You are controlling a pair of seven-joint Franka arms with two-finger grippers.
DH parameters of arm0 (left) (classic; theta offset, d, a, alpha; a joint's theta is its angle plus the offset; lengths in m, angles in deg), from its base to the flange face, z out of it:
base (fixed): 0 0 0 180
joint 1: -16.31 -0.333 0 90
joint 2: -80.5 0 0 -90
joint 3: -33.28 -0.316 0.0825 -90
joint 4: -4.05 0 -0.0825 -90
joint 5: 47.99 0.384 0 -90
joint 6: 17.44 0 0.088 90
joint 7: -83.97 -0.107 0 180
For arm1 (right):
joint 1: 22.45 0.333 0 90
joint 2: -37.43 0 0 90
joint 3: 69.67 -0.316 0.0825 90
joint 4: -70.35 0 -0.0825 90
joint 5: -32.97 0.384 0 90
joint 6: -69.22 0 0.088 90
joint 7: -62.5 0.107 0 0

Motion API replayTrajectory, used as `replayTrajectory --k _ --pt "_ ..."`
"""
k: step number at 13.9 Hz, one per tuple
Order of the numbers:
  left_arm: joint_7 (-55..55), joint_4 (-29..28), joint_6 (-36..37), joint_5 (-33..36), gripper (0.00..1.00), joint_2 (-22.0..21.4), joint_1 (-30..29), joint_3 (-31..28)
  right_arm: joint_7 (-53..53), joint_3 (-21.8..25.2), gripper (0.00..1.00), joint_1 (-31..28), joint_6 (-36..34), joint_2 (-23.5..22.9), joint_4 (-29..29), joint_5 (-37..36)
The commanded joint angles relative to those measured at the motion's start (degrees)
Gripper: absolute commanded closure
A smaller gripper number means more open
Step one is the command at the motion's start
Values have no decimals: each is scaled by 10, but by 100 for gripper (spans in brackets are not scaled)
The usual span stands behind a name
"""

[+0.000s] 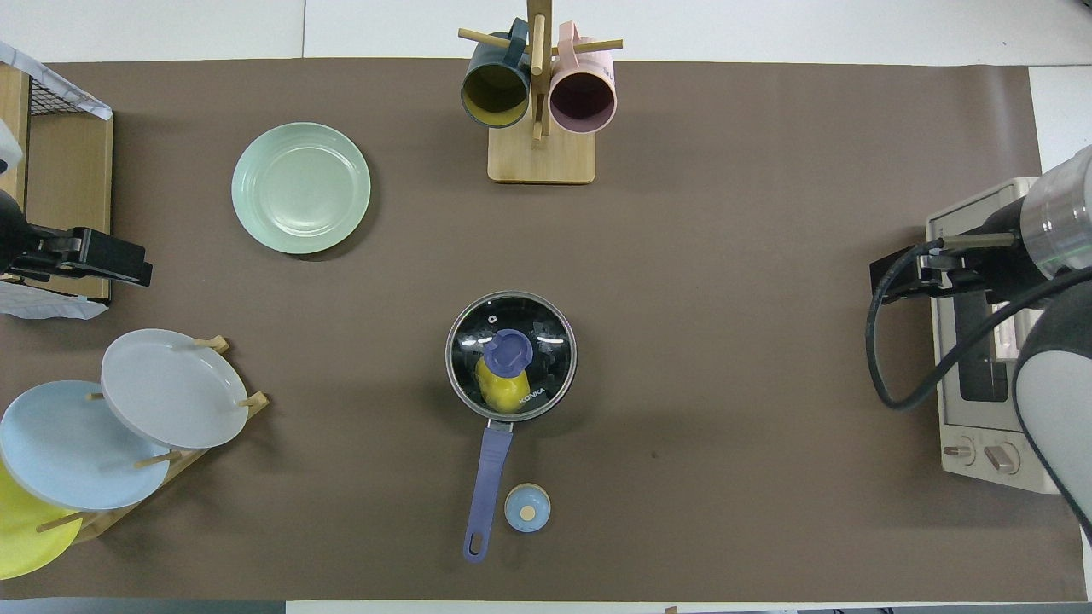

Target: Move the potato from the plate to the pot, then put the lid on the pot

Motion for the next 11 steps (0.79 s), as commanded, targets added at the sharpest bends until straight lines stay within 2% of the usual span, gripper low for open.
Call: replayTrajectory --k 1,4,7,11 --pt "7 -6 4 10 0 -10 2 -1 -19 -10 0 -21 7 0 1 4" --pt "7 -6 1 10 0 -10 1 -1 -22 -12 0 -34 6 -1 1 4" --pt "5 -6 1 10 0 -10 2 -1 -22 -54 0 -73 5 -2 1 7" --pt "5 -6 1 11 0 -10 1 -2 -22 -52 0 -76 5 -1 1 8"
